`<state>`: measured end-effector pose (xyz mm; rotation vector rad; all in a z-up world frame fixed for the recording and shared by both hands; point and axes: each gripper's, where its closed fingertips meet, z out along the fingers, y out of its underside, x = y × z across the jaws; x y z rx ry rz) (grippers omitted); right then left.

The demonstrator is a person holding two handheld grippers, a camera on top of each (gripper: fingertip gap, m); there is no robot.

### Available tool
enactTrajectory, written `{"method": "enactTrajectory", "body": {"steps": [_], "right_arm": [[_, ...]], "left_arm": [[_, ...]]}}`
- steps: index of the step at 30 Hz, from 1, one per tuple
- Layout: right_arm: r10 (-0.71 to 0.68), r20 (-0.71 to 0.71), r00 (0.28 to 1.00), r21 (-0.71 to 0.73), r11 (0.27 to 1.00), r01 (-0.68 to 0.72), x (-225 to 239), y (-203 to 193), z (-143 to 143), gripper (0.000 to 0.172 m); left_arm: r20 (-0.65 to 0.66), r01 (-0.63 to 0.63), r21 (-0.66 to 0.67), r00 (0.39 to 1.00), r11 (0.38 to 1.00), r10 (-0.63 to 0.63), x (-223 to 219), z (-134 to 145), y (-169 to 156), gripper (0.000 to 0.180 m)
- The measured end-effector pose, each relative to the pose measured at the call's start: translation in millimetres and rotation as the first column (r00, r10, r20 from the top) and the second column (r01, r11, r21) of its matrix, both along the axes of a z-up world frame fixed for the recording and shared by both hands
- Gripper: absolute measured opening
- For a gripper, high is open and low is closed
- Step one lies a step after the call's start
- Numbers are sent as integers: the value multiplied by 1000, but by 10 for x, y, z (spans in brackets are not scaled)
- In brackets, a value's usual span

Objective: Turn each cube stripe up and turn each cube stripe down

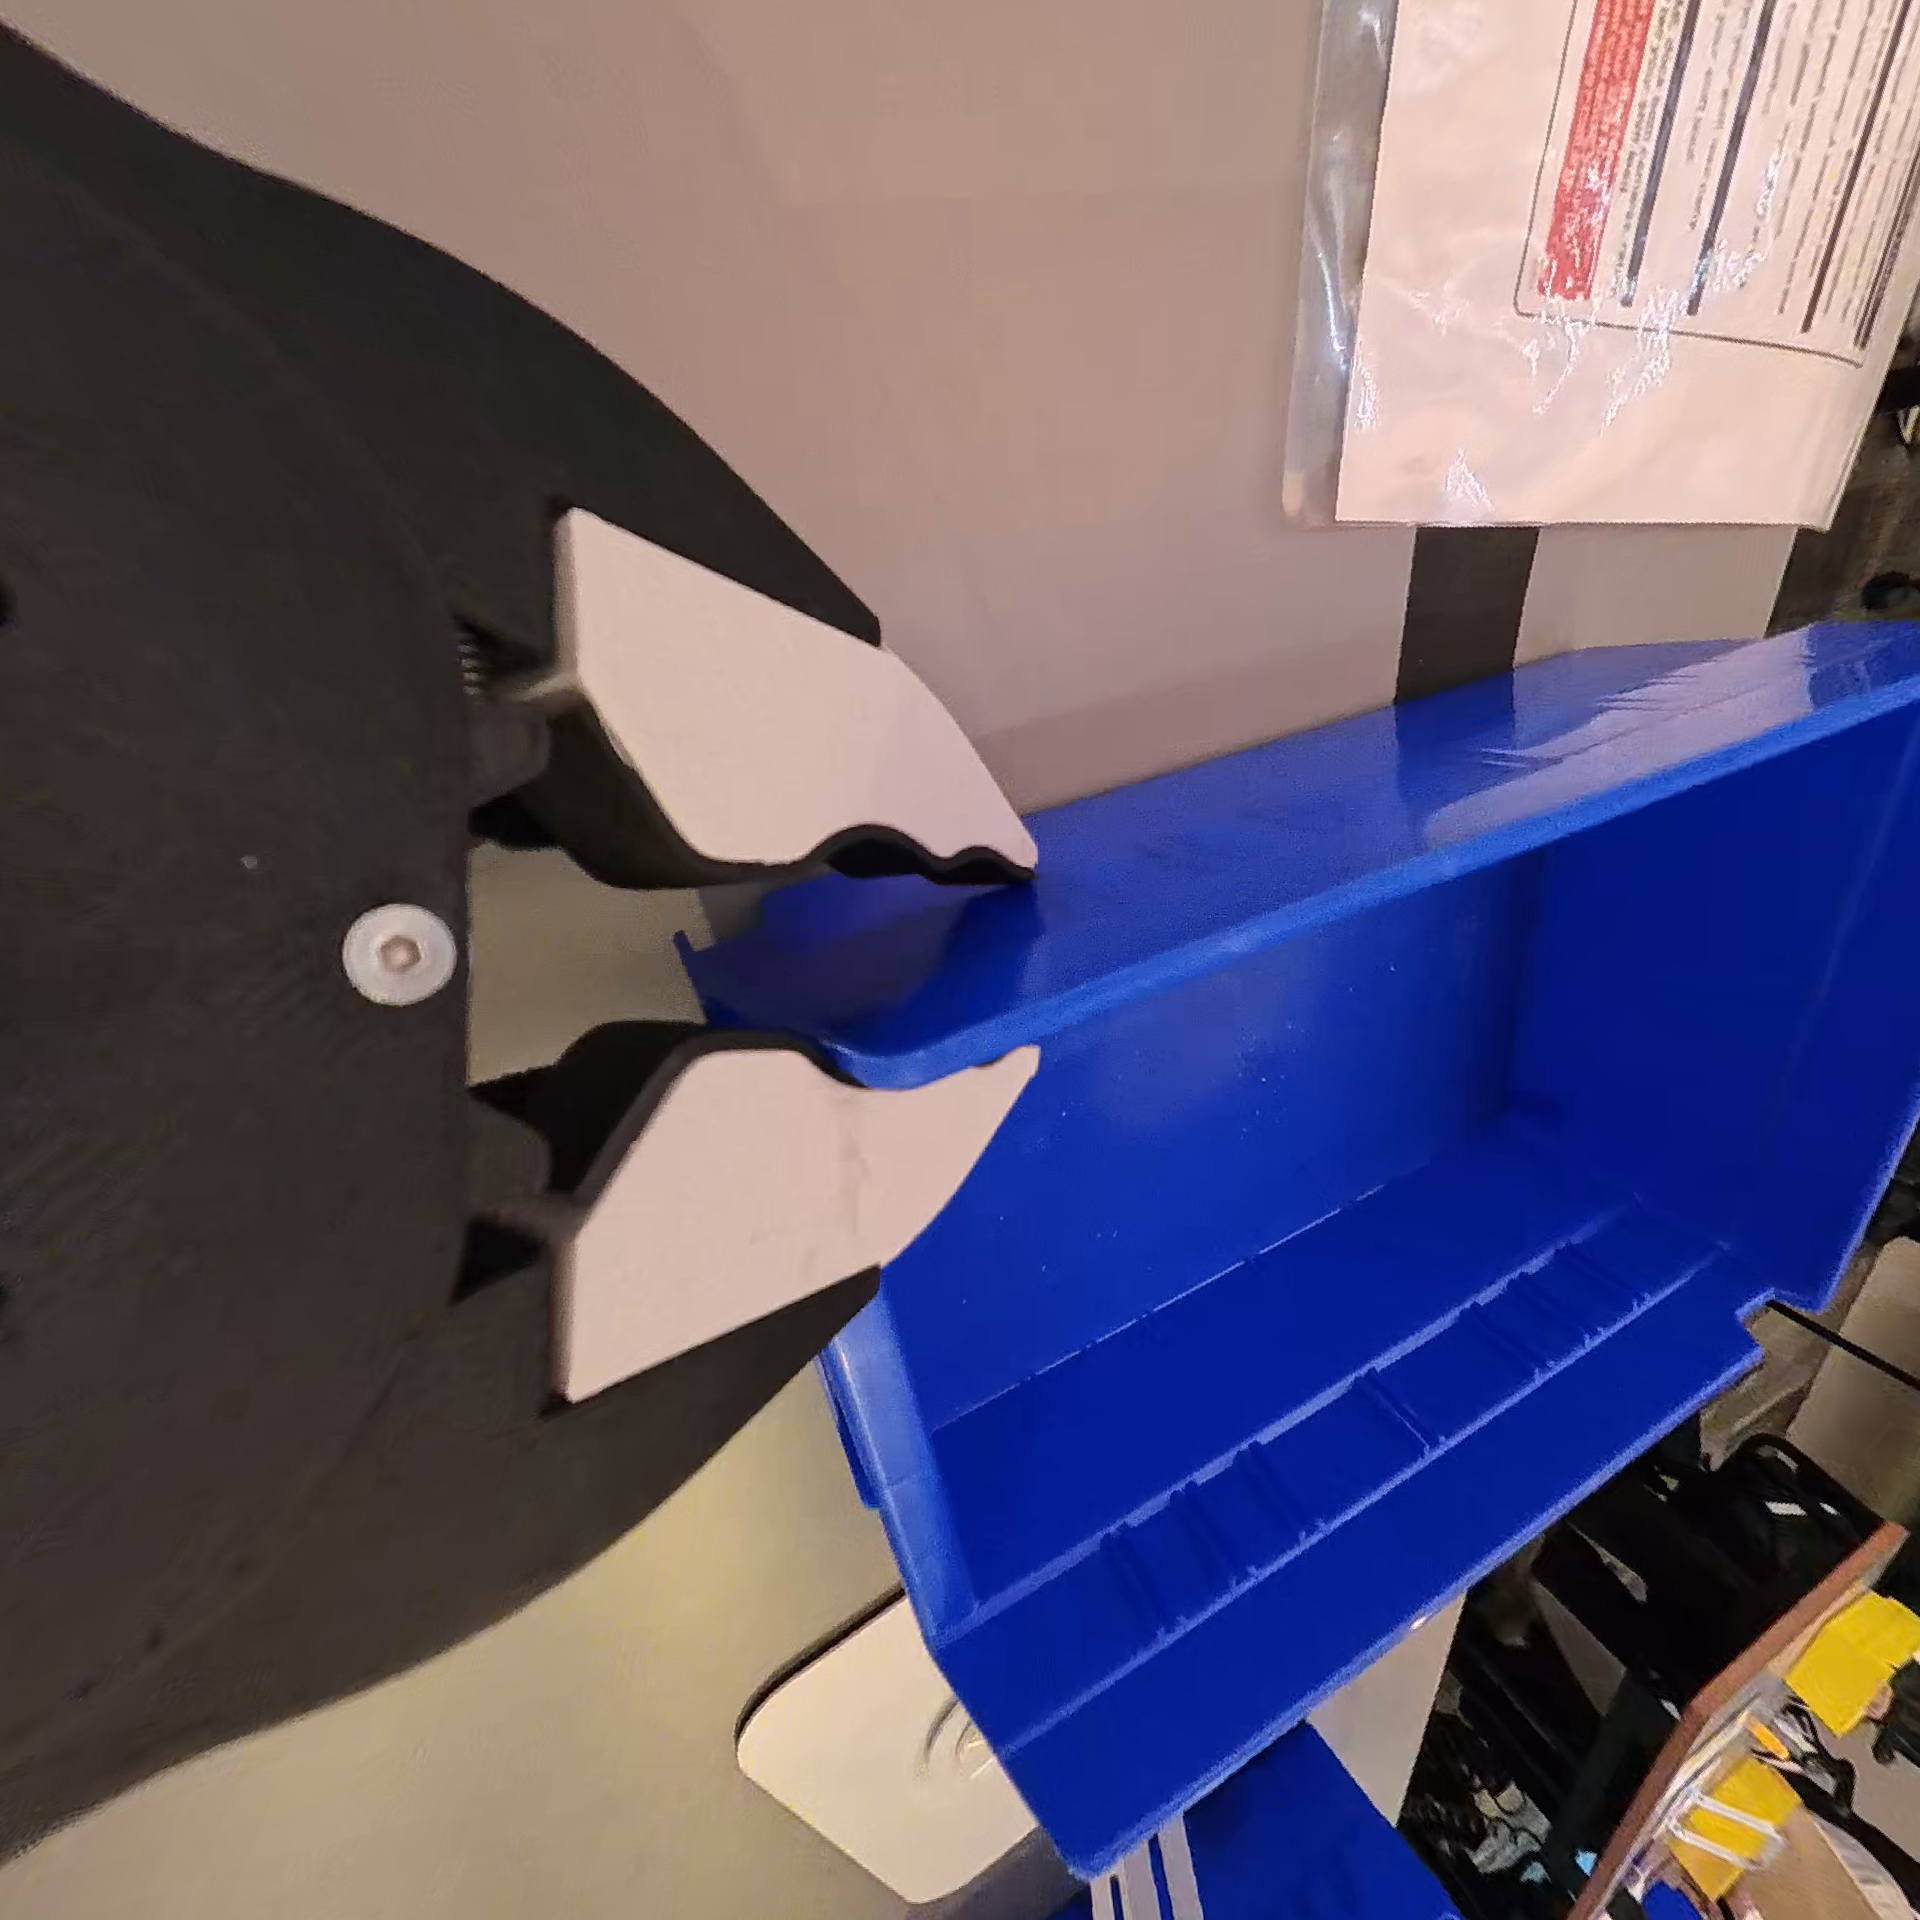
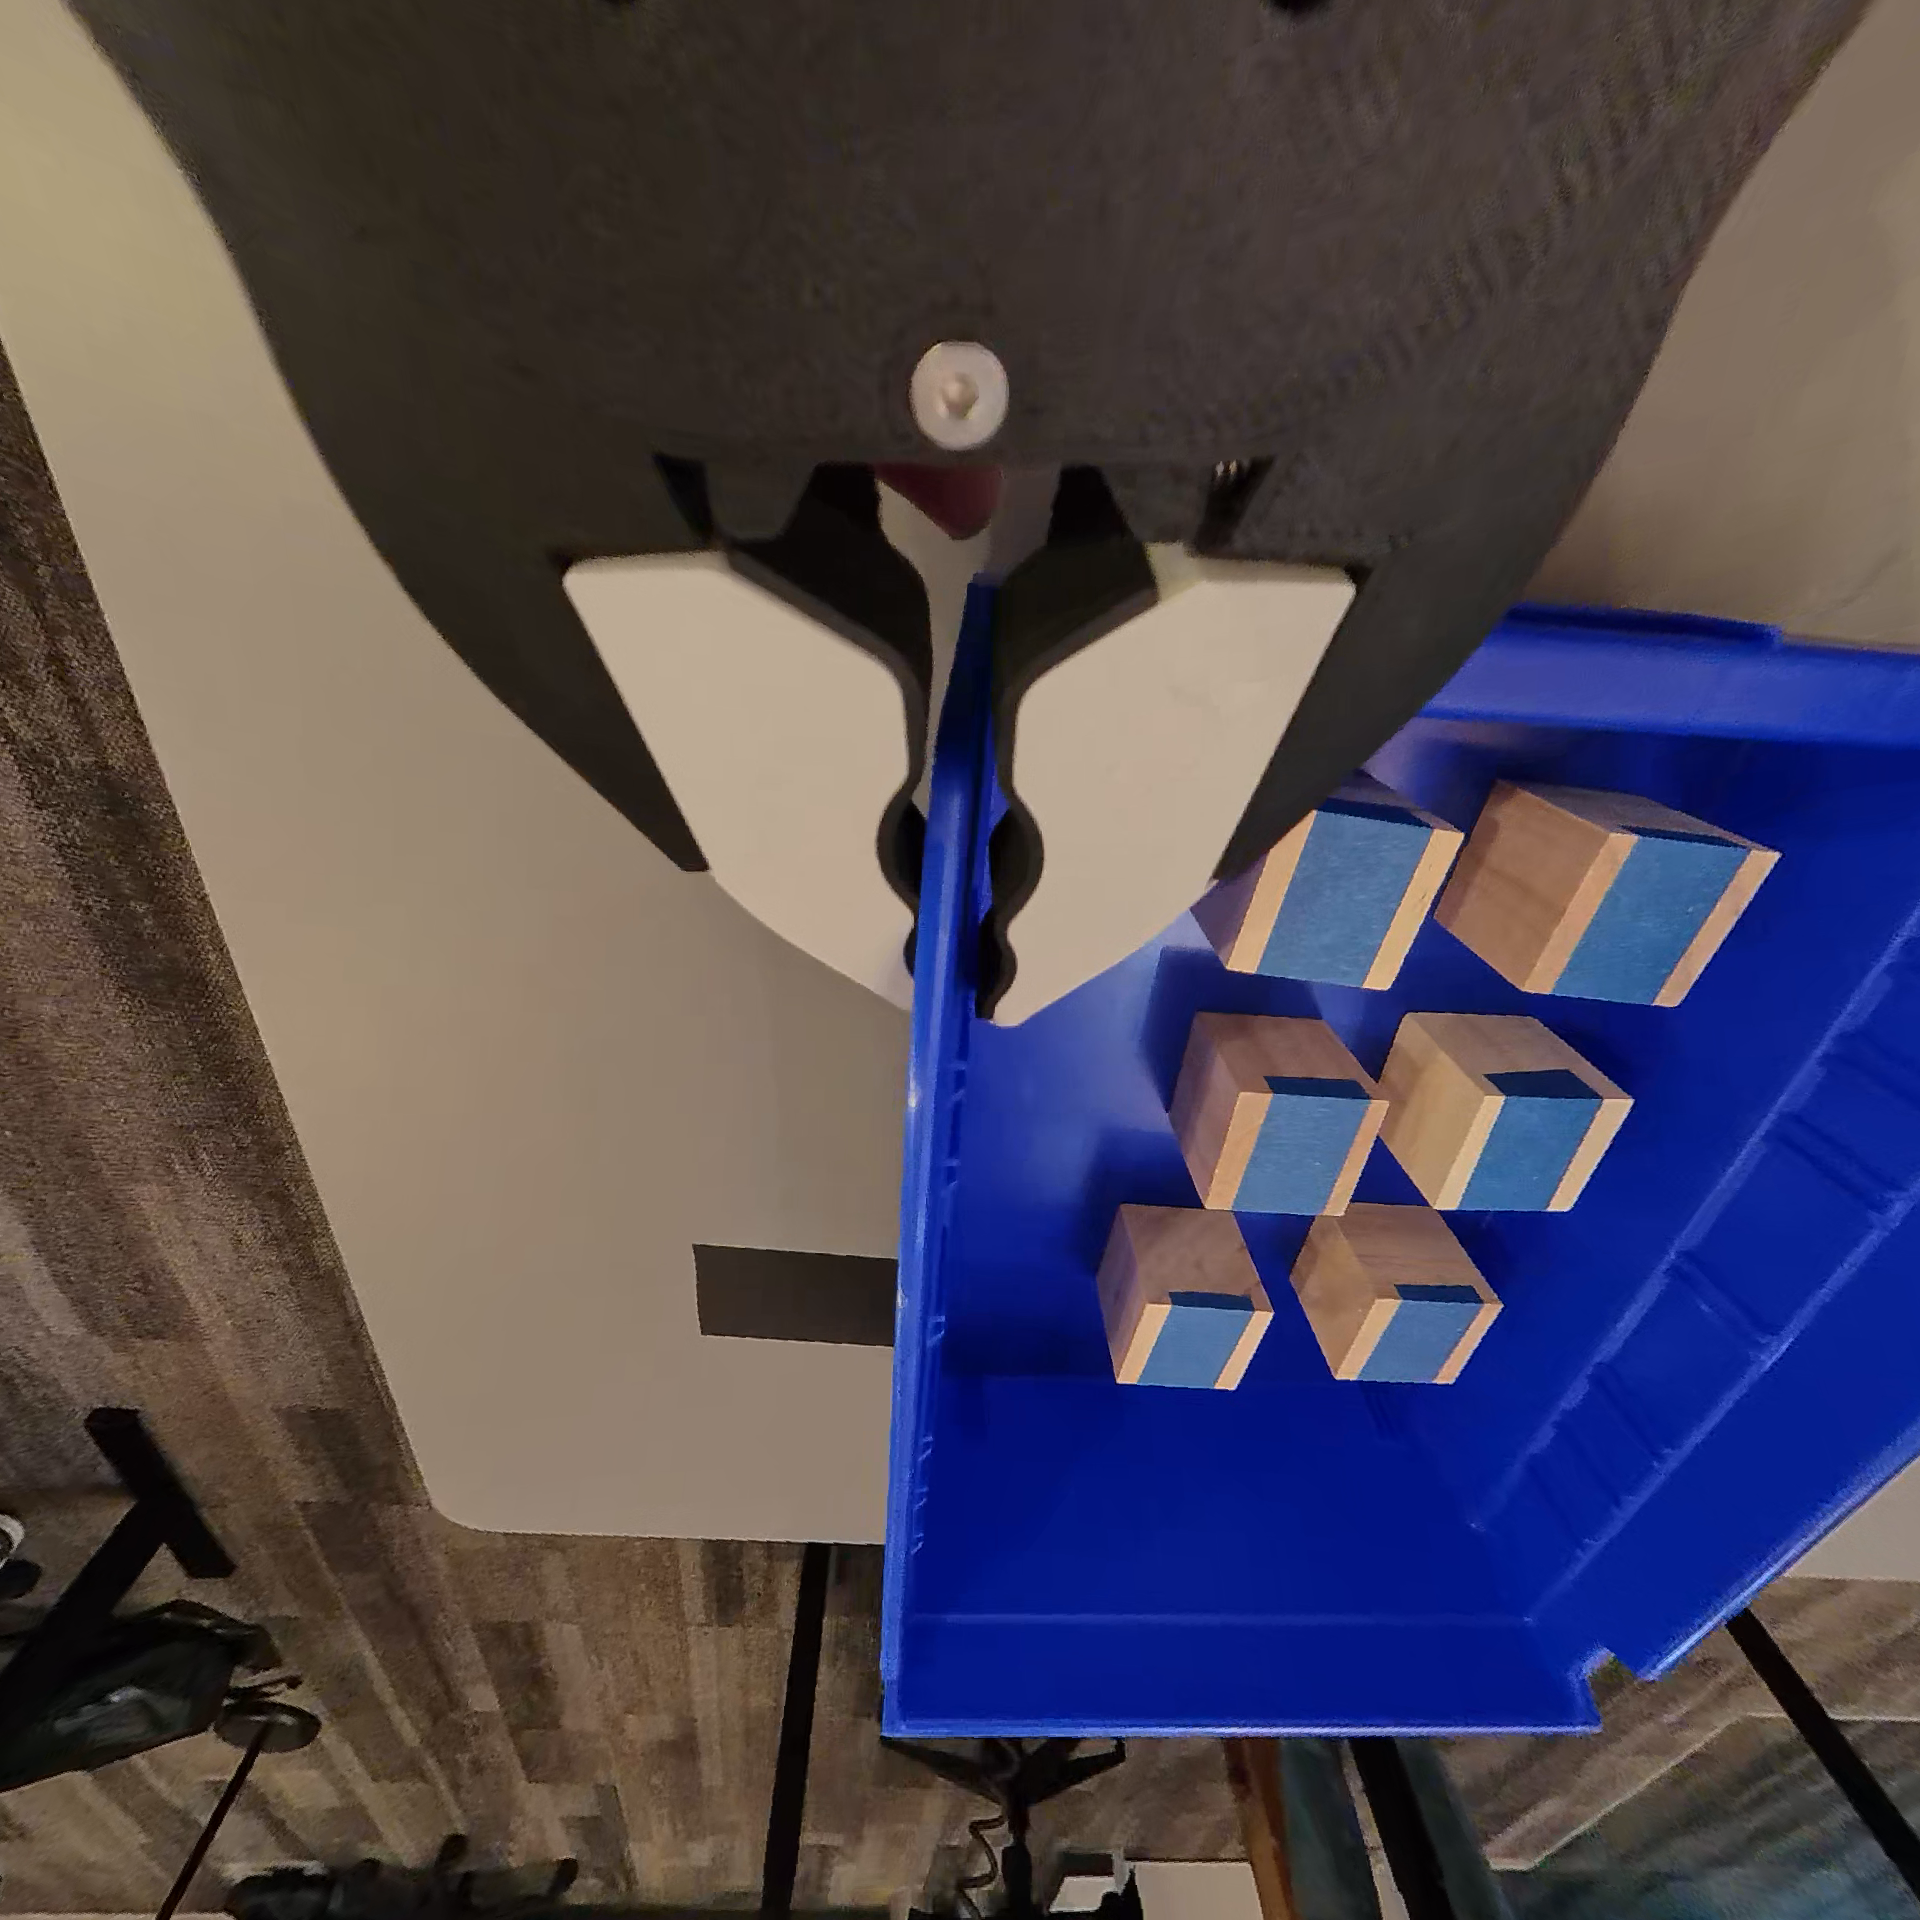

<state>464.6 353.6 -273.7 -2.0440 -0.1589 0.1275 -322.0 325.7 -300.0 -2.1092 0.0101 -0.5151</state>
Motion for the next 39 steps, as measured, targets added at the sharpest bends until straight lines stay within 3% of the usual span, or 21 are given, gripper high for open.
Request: {"method": "enactTrajectory", "body": {"steps": [7,9,10,12,14,17,19,22,33,39], "right_arm": [[12,11,1000,-4,1000,-12,-13,-23,-3,6],[4,51,999,-4,1000,-4,4,-19,2,16],[-2,81,997,-4,1000,2,17,-6,8,26],[5,110,994,3,1000,-5,-5,28,48,29],[12,112,994,-11,1000,-11,-36,70,73,30],[22,133,991,-63,998,-13,-48,131,6,27],[5,110,994,-60,998,2,-13,163,-10,11],[33,48,998,-68,997,-30,-29,172,-36,7],[81,115,990,-75,994,-73,-136,143,-9,8],[88,125,988,-103,992,-76,-164,71,10,7]], "left_arm": [[-19,-12,-21,1000,1000,11,-28,-2,-10,17],[-40,1,-17,999,1000,-1,-33,3,-22,17],[-56,-11,5,998,1000,11,-55,25,-8,23],[-61,-1,0,998,1000,1,-49,32,-3,52],[-66,13,-19,998,1000,-14,-39,29,18,60],[-93,51,-43,994,998,-55,23,-14,65,48],[-36,69,-60,997,996,-72,86,-20,103,38],[-15,66,-39,998,997,-66,65,-6,141,24],[-20,19,-67,1000,998,-20,-31,-8,117,5],[-22,25,-76,999,997,-27,-71,50,39,5]]}}
